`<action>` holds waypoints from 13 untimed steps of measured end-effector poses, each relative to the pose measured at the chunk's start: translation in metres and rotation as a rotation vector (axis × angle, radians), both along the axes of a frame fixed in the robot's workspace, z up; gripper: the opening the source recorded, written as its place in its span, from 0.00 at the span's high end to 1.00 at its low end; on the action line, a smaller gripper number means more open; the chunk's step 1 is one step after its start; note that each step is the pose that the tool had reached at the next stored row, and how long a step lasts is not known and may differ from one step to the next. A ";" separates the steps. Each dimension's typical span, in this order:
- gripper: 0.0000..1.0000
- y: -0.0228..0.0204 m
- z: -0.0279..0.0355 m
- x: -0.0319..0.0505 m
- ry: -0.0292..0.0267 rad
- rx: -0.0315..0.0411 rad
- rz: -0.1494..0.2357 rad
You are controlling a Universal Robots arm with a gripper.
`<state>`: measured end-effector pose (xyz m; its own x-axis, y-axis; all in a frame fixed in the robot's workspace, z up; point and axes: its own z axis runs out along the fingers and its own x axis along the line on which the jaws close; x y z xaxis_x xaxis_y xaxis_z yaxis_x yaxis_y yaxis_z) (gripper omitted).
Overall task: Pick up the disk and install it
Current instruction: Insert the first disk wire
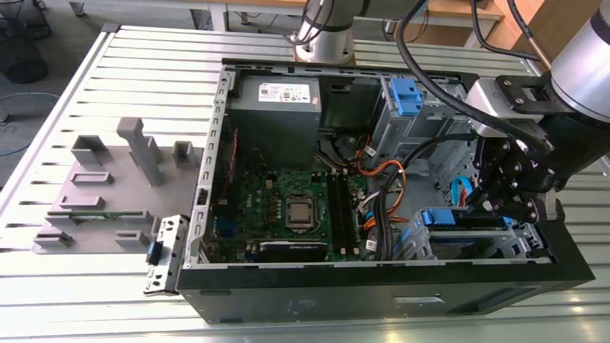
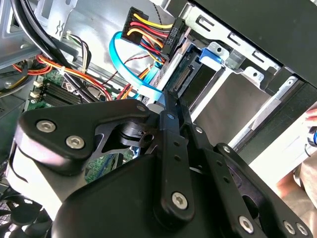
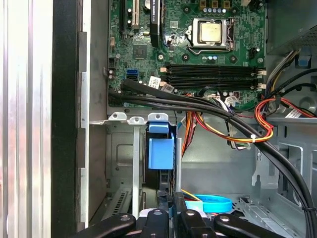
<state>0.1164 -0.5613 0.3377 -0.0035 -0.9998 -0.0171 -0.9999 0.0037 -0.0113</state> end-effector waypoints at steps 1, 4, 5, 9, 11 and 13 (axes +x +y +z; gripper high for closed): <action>0.84 0.0000 0.0000 0.0000 0.0000 -0.0002 0.000; 0.84 0.0000 -0.0011 -0.0004 -0.0001 -0.0004 0.000; 0.84 0.0000 -0.0014 -0.0005 -0.0001 -0.0004 0.000; 0.84 0.0000 -0.0019 -0.0006 -0.0001 -0.0003 0.000; 0.84 0.0000 -0.0027 -0.0006 -0.0001 0.0000 0.000; 0.84 0.0000 -0.0038 -0.0007 -0.0001 -0.0004 0.001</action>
<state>0.1157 -0.5614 0.3339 -0.0029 -0.9999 -0.0168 -0.9999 0.0031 -0.0114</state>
